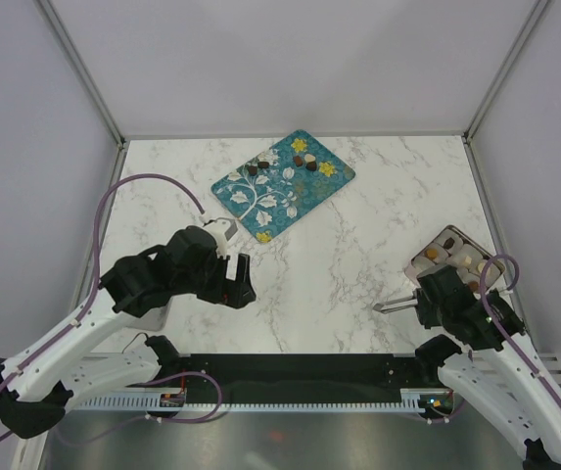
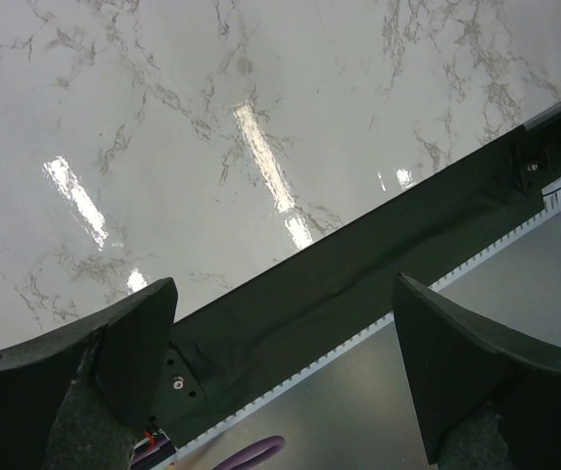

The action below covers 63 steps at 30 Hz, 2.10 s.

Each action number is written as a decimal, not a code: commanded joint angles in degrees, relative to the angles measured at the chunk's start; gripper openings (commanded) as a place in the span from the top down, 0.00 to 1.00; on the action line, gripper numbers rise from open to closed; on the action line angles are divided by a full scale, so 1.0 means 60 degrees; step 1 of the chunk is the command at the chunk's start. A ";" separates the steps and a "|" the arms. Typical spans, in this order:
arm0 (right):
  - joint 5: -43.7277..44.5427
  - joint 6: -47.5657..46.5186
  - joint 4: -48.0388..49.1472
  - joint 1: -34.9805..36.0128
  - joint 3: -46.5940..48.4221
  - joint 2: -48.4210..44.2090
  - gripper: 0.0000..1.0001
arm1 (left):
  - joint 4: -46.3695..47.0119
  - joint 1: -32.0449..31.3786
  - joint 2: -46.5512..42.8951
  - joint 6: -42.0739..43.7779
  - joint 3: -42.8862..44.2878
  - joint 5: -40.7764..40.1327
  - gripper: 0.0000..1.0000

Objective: Pack the chocolate

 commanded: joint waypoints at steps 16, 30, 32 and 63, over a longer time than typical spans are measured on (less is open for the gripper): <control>0.0580 0.2613 -0.1088 -0.0031 -0.0631 -0.0366 0.64 | -0.0185 -0.0747 0.0470 0.0260 0.0750 -0.0770 0.01; 0.0594 0.3097 -0.1073 -0.0031 -0.0675 -0.0175 0.57 | -0.0287 -0.1158 0.0632 0.0451 0.1116 -0.1093 0.01; 0.0580 0.3184 -0.1088 -0.0031 -0.0689 -0.0175 0.55 | -0.0302 -0.1158 0.0632 0.0451 0.1131 -0.1122 0.01; 0.2189 0.1766 -0.1074 -0.0031 0.1256 0.1858 0.53 | -0.0375 -0.1173 0.0676 0.0553 0.1365 -0.1386 0.01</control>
